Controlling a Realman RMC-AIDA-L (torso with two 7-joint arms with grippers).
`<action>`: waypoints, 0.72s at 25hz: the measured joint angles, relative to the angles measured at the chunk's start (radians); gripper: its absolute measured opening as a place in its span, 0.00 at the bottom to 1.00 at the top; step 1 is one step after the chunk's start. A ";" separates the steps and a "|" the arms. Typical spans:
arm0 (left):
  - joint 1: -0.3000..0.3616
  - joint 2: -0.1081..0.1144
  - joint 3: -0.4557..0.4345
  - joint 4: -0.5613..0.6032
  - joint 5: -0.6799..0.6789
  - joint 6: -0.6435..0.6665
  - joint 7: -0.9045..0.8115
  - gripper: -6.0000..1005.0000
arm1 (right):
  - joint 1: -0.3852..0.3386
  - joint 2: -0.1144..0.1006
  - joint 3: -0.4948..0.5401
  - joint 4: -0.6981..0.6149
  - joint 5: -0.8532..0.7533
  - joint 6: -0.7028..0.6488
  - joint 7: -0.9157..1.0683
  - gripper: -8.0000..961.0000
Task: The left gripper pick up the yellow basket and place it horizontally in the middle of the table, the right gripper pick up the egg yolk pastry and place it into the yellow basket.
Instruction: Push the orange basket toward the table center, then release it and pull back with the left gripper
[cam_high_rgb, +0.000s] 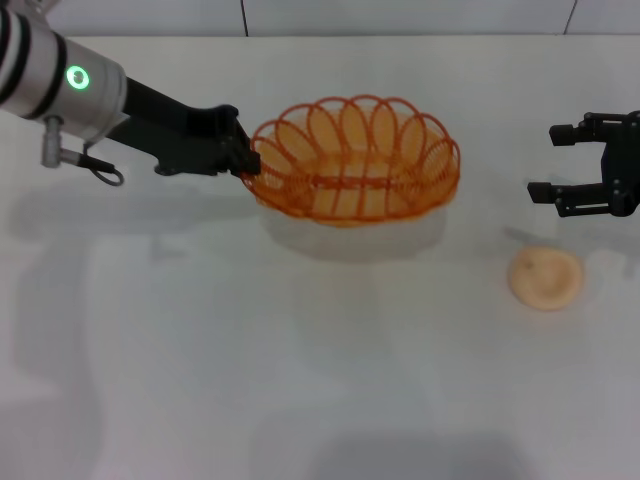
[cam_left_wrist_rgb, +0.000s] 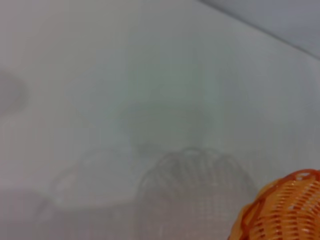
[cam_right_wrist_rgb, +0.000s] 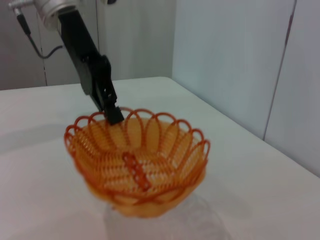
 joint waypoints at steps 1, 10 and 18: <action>-0.007 -0.002 0.003 -0.022 0.001 -0.009 -0.001 0.09 | 0.000 0.000 0.000 0.000 0.000 0.000 -0.003 0.83; -0.097 -0.013 0.008 -0.191 0.055 -0.091 -0.002 0.12 | -0.005 0.001 0.004 0.006 0.000 0.000 -0.022 0.83; -0.140 -0.026 0.016 -0.258 0.086 -0.129 -0.009 0.14 | -0.028 0.003 0.005 0.003 0.006 0.001 -0.025 0.83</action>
